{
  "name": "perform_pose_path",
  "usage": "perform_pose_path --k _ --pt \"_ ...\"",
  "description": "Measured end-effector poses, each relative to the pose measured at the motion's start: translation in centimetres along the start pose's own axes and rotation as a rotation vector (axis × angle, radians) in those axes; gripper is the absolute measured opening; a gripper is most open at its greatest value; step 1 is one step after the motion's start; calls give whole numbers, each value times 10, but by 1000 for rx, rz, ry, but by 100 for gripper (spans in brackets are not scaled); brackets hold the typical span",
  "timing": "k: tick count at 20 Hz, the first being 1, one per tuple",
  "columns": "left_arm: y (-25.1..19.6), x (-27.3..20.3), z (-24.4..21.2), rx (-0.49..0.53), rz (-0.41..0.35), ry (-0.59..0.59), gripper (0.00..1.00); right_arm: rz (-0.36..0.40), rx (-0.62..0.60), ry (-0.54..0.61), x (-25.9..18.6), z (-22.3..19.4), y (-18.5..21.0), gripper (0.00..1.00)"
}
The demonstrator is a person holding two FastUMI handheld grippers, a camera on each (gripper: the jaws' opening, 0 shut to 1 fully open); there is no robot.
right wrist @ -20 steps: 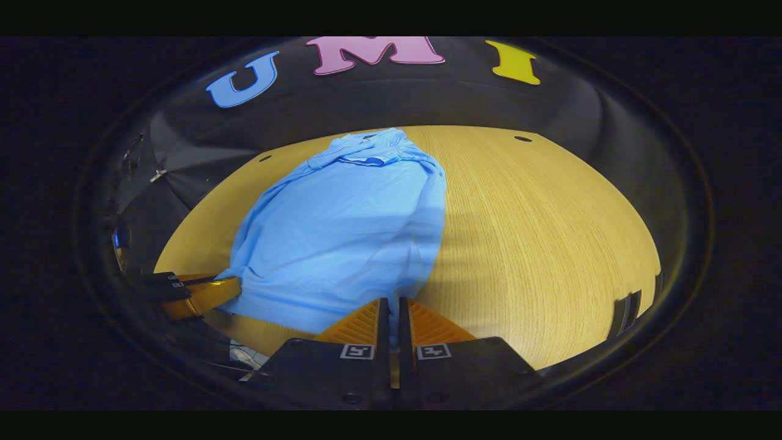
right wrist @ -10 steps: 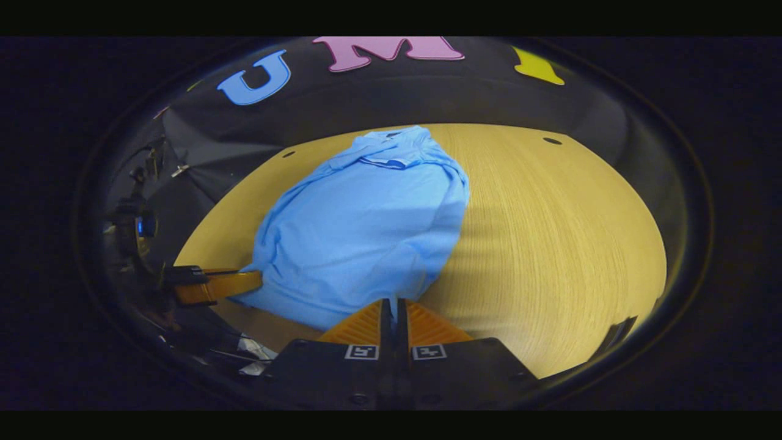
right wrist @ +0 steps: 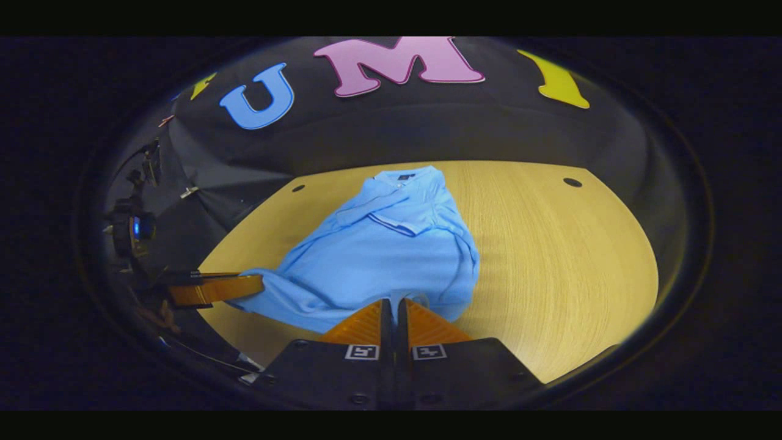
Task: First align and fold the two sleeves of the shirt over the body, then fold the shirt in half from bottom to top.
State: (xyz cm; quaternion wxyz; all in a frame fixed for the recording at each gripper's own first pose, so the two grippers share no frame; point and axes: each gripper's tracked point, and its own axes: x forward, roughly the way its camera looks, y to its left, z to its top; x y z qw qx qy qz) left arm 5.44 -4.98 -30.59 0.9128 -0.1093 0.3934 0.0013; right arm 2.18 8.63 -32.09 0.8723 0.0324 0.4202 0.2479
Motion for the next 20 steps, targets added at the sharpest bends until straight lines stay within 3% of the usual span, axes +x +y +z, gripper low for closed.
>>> perform_pose_path --k 2,3,5,6,8,9,12,18,20 --pt "-3 9 31 7 -10 -51 6 0 -23 -50 10 30 -5 0" --pt "-5 15 48 15 -14 -77 6 -1 -30 -83 14 52 -6 5" --pt "-4 29 82 25 -12 -131 6 6 -26 -141 31 82 -10 0" --pt "-4 42 108 22 -11 -168 6 6 -24 -177 41 104 -15 5" --pt "-8 58 146 -8 -35 -215 6 -13 -32 -236 61 140 -29 5" --pt "-9 65 161 -21 -43 -230 6 -23 -31 -255 68 151 -35 0" --pt "-6 97 189 -54 -63 -256 6 -43 -5 -290 96 183 -54 5" --pt "3 160 242 39 -31 -284 6 -52 -12 -305 162 225 -70 5" --pt "7 179 267 66 -33 -300 6 -60 -39 -318 181 243 -75 0"
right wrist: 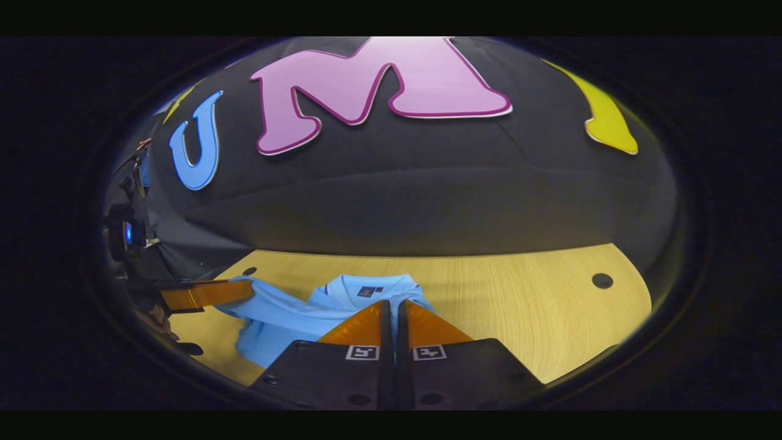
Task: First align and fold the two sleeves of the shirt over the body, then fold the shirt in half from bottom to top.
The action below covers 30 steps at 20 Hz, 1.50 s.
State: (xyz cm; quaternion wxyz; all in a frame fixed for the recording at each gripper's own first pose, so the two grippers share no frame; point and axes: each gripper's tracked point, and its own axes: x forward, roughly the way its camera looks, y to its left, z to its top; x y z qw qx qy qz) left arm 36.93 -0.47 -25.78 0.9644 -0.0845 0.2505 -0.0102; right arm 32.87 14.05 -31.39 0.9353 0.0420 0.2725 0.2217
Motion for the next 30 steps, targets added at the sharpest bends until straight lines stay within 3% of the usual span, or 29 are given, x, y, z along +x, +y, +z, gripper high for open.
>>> perform_pose_path --k 1,2,3,5,6,8,9,11,13,14,16,17,20,22,23,27,30 --pt "10 22 7 18 5 1 6 3 -7 -7 22 9 -1 5" --pt "15 35 11 14 5 4 6 0 -13 -12 33 13 -3 0" --pt "20 48 12 1 4 8 6 -3 -23 -19 45 17 -5 5" --pt "30 76 13 -19 -10 4 6 -14 -46 -24 69 22 -11 5" --pt "36 90 11 -15 -11 15 6 -15 -57 -20 81 21 -13 0" --pt "46 111 3 -10 6 37 1 -9 -50 0 106 10 -15 5" --pt "50 119 0 -5 21 39 6 1 -18 24 115 0 -15 5" --pt "59 130 -2 20 53 20 6 -12 34 65 126 -24 -23 5" --pt "62 126 0 46 103 8 16 -32 -2 74 129 -30 -30 3" --pt "62 125 5 53 113 -4 27 -45 -25 70 126 -30 -35 7" --pt "57 126 13 50 116 -43 60 -57 -37 41 118 -20 -34 17" --pt "53 117 17 36 106 -61 77 -61 -33 23 108 -15 -34 37" --pt "49 75 30 51 106 -115 97 -111 16 -31 69 -5 -37 100" --pt "49 41 36 111 127 -164 97 -153 22 -73 41 4 -38 92" --pt "49 21 39 135 136 -187 97 -171 13 -92 27 10 -36 98" --pt "27 -60 52 199 135 -255 97 -233 -38 -150 -45 29 -11 98" --pt "5 -136 75 173 118 -368 97 -275 -73 -217 -119 50 -1 98"
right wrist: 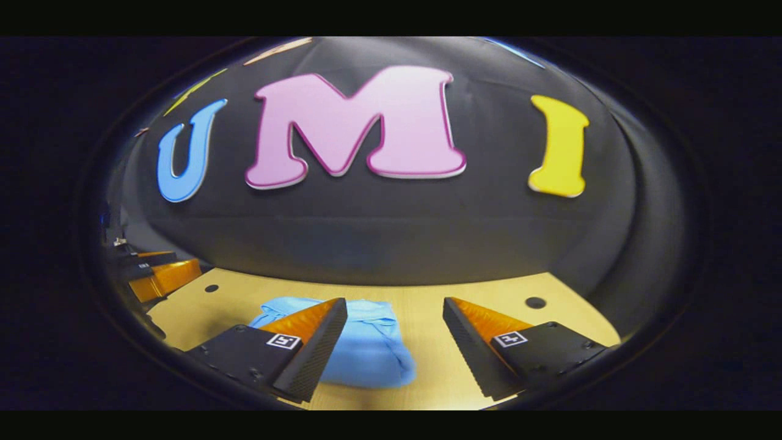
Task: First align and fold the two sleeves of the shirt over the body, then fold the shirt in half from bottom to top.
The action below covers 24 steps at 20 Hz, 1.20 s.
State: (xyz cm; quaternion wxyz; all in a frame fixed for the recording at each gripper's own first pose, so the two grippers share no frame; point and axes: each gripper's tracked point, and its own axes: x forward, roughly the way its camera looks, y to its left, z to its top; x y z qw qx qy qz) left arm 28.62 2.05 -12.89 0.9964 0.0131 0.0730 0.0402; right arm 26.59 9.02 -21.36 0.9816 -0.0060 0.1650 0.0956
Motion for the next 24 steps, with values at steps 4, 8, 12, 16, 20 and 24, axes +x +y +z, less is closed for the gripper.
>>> perform_pose_path --k 4,8,12,16,20,24 --pt "3 -95 71 -5 -23 -138 97 -48 3 -64 -94 48 -2 98" --pt "1 -188 114 35 -57 -210 97 -70 34 -131 -181 94 3 97" --pt "-11 -269 115 -9 -98 -190 97 -82 2 -208 -262 125 8 98" --pt "-14 -336 113 -34 -124 -201 96 -114 10 -318 -332 149 7 97" --pt "-16 -382 103 -42 -140 -181 96 -118 -20 -350 -385 151 18 98" --pt "-5 -411 92 -42 -119 -167 97 -97 -47 -360 -421 145 38 98"
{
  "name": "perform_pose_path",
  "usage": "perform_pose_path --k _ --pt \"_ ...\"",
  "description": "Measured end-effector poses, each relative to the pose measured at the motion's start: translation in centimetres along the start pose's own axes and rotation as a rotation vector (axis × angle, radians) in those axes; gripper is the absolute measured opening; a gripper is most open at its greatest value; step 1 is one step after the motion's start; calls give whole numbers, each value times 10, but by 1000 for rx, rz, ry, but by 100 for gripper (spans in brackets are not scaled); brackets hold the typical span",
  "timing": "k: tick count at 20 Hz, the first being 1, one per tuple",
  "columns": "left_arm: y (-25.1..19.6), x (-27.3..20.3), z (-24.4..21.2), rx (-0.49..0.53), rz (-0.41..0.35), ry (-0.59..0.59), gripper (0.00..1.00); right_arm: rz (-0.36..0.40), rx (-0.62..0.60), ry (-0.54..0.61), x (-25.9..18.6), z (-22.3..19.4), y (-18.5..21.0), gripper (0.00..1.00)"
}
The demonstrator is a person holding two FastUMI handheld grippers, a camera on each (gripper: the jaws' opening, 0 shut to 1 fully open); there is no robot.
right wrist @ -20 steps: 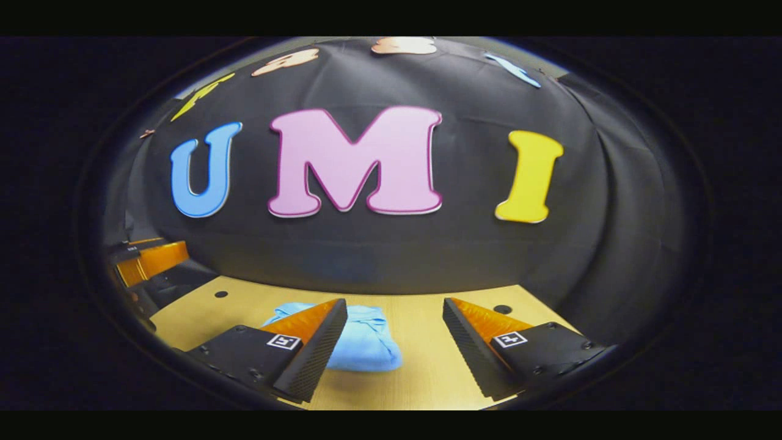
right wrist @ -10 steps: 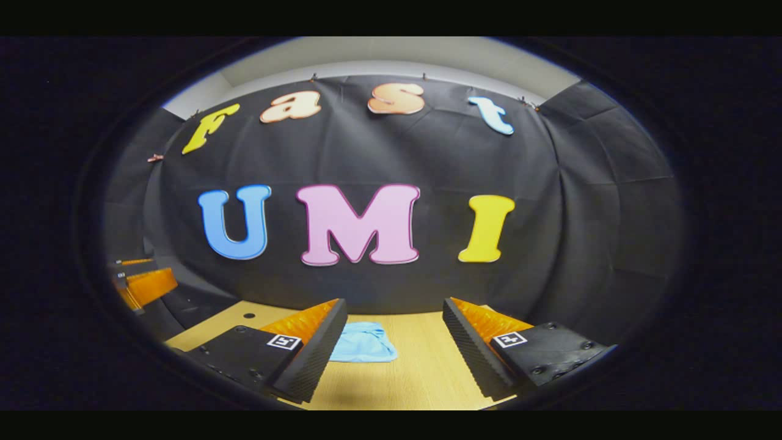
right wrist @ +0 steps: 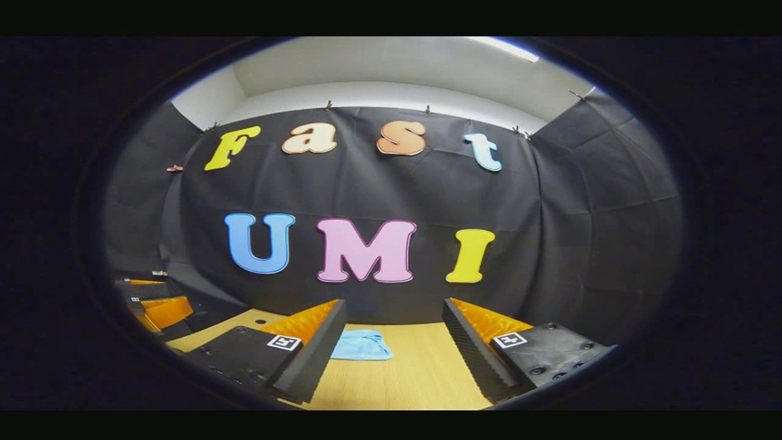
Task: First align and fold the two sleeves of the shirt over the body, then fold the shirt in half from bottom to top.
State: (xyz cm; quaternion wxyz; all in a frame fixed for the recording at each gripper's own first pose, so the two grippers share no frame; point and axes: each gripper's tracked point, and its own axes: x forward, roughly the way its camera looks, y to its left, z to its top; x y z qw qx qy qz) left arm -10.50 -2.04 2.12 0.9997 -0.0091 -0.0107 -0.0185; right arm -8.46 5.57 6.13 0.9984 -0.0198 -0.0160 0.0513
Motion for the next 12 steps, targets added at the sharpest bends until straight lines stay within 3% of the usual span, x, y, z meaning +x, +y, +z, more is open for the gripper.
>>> perform_pose_path --k 12 --pt "12 -9 -1 -7 40 -15 97 52 30 23 -18 -15 34 97"
